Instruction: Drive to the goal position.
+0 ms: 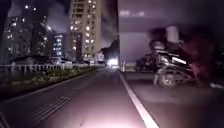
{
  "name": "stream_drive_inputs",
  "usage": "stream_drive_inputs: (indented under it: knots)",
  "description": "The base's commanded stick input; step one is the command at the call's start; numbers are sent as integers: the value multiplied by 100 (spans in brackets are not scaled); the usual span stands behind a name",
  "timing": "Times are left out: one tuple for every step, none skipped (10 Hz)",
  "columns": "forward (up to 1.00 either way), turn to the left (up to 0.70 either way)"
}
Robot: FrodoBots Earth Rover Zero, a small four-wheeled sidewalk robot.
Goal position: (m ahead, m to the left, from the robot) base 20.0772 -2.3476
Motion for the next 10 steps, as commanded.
stream_drive_inputs:
  knots:
    - [45,0]
    - [45,0]
    - [45,0]
    - [45,0]
    - [45,0]
    - [45,0]
    - [45,0]
    - [45,0]
    - [45,0]
    - [45,0]
